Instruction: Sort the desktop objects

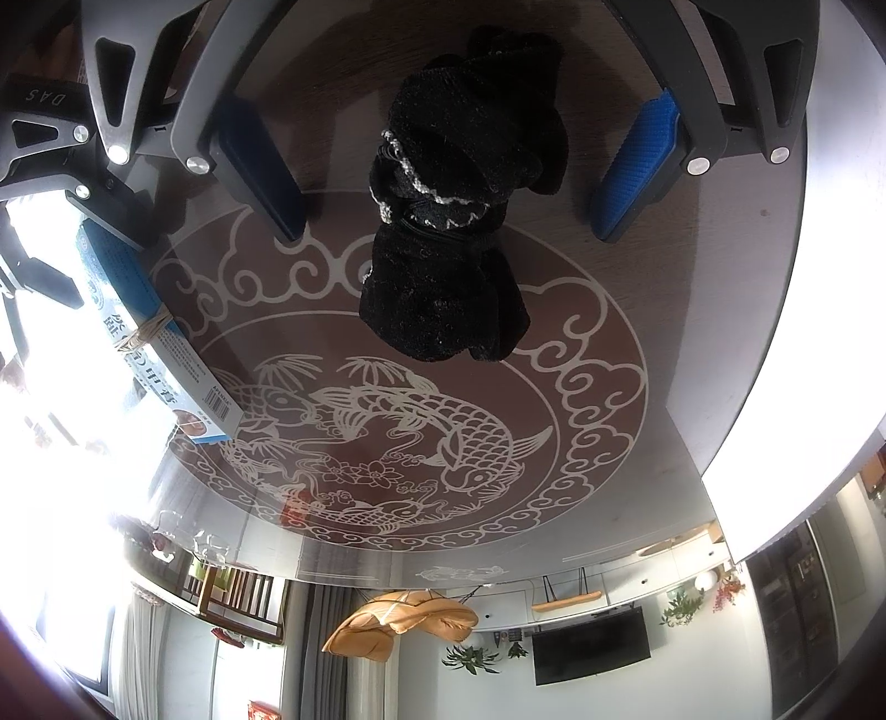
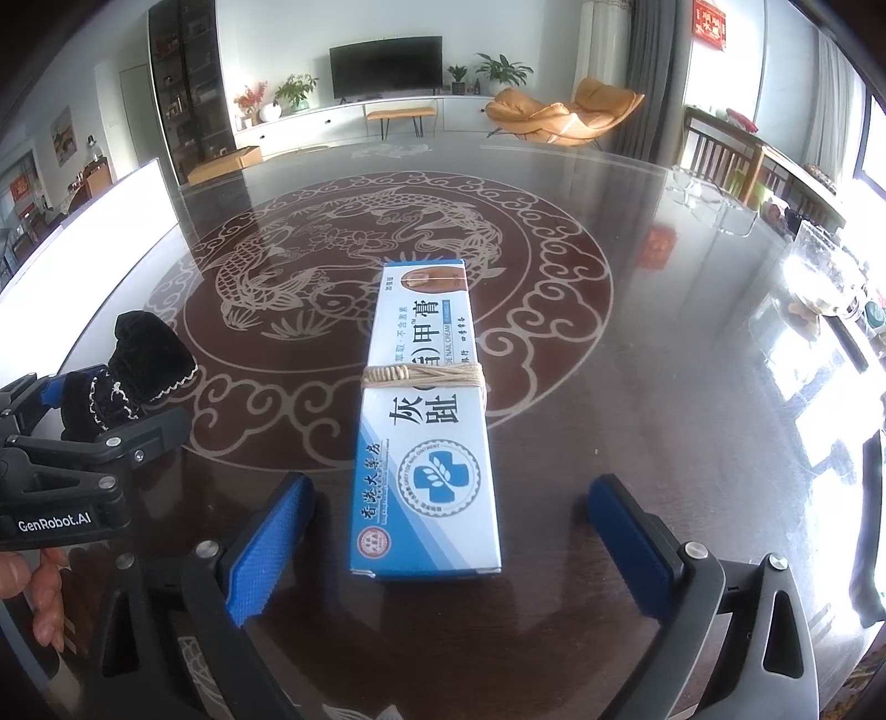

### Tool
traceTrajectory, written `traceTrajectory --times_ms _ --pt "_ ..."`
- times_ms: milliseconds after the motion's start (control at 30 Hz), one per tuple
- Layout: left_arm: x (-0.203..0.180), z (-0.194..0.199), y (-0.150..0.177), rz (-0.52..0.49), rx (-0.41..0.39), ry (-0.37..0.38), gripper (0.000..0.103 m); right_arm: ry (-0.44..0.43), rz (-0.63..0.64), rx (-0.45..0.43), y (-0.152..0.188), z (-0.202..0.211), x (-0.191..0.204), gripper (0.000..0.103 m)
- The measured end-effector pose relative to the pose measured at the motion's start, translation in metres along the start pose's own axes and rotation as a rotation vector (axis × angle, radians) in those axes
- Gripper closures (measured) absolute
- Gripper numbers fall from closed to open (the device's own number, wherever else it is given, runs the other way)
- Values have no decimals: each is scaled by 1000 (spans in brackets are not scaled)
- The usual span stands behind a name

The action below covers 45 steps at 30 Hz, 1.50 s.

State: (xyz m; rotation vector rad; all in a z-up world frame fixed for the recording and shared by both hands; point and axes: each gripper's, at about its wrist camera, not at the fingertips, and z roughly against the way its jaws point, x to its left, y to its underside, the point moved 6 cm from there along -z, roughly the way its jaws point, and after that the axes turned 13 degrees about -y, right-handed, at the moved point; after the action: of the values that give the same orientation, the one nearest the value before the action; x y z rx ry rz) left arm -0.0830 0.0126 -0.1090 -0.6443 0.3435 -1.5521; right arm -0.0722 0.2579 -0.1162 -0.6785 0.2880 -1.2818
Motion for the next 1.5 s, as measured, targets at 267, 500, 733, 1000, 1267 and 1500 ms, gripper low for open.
traceTrajectory --times_ms 267,500,733,1000,1267,1500 --pt "1 2 0 -1 -2 -1 0 -2 1 1 0 0 0 2" --pt "1 1 0 -1 -2 0 0 -5 4 8 1 -1 1 0" --pt "2 2 0 -1 -2 0 0 -6 4 9 1 -1 1 0" --pt "2 1 0 -1 -2 0 0 -6 4 9 1 -1 1 0" --pt "2 1 0 -1 -2 1 0 -6 4 9 1 -1 1 0" --pt "2 1 0 -1 -2 1 0 -6 4 10 1 -1 1 0"
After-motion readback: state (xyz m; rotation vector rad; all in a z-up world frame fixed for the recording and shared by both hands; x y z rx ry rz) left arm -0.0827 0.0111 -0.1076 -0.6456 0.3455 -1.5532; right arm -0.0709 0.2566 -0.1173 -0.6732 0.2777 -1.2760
